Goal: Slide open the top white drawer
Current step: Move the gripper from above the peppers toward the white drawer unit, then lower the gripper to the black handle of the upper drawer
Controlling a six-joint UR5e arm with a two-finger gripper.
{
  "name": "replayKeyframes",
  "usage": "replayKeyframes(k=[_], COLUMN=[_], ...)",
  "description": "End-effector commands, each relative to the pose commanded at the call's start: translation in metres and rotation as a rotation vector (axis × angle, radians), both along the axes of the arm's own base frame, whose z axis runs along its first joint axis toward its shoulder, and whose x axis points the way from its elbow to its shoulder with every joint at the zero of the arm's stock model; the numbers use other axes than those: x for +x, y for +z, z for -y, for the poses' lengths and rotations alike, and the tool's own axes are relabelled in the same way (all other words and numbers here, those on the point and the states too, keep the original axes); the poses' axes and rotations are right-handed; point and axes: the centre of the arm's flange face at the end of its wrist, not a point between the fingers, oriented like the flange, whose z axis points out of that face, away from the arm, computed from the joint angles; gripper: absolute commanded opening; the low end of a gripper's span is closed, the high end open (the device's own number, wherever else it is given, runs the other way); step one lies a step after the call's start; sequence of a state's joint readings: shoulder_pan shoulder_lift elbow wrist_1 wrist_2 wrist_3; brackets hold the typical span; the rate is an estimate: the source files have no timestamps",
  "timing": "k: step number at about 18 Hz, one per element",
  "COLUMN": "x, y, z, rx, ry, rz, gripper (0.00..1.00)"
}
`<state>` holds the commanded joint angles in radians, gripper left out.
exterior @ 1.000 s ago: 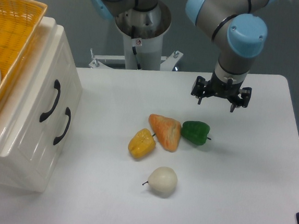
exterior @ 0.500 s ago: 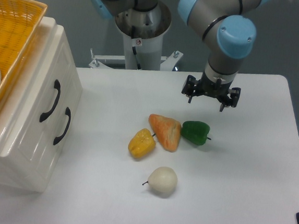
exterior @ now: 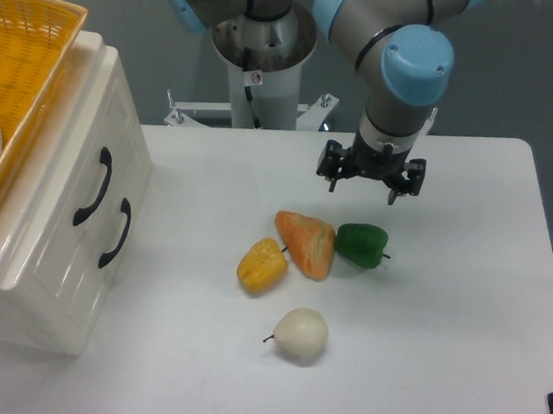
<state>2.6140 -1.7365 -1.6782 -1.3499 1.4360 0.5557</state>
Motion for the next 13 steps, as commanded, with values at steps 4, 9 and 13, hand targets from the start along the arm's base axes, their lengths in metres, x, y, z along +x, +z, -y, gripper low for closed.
replayKeyframes(k=[4, 9, 13], x=[0.039, 0.078, 0.101], y=[0.007, 0.007, 0.013], z=[-0.034, -0.068, -0.085], rx=[0.002, 0.053, 0.076], ry=[0.039, 0.089, 0.065], rz=[0.003, 0.082, 0.098], gripper=[1.0, 1.0, 1.0])
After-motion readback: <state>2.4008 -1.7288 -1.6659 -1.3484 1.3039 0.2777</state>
